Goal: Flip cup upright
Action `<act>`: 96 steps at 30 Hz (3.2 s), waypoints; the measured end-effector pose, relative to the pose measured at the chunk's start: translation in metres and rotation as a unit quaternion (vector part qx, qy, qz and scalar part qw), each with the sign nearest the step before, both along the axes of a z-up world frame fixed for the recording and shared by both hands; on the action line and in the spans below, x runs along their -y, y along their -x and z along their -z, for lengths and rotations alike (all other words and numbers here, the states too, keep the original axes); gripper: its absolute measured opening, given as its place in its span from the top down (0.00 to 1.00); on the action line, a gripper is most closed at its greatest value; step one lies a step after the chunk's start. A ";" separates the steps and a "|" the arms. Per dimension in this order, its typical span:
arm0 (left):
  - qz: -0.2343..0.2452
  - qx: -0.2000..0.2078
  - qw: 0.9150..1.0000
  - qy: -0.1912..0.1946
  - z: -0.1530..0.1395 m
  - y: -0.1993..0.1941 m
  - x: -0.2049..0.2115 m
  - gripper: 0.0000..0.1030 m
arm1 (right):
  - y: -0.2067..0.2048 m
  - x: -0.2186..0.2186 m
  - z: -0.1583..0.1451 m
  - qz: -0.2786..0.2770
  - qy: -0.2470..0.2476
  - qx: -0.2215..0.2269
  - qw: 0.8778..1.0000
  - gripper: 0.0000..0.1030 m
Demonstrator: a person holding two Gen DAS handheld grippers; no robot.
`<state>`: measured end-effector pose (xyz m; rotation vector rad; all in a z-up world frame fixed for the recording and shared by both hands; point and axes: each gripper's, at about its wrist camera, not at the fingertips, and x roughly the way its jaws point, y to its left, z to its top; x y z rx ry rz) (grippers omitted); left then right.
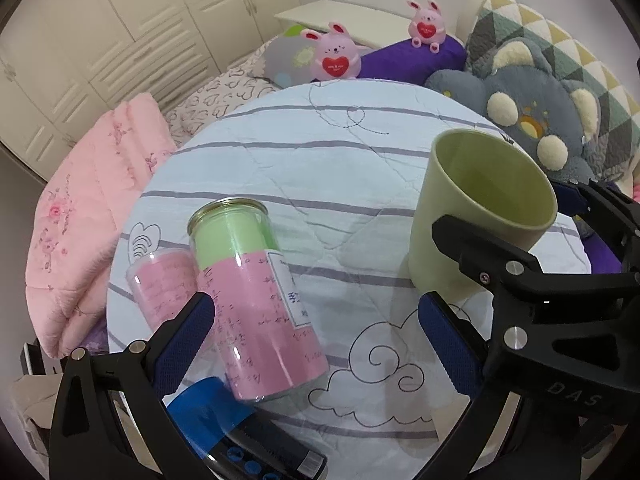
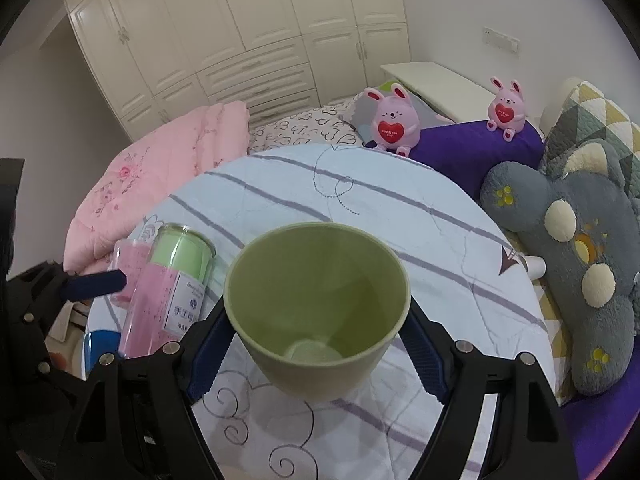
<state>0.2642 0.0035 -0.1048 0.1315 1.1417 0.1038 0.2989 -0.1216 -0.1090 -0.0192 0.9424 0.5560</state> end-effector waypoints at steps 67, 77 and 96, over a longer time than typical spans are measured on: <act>0.004 0.259 0.963 0.071 -0.105 0.248 -0.018 0.00 | 0.257 0.041 -0.101 0.113 0.011 0.174 0.978 0.19; 0.013 0.305 0.948 0.092 -0.106 0.267 -0.015 0.00 | 0.284 0.038 -0.096 0.131 0.014 0.224 0.966 0.19; 0.021 0.343 0.937 0.058 -0.104 0.267 -0.003 0.00 | 0.285 0.030 -0.087 0.137 0.013 0.259 0.956 0.19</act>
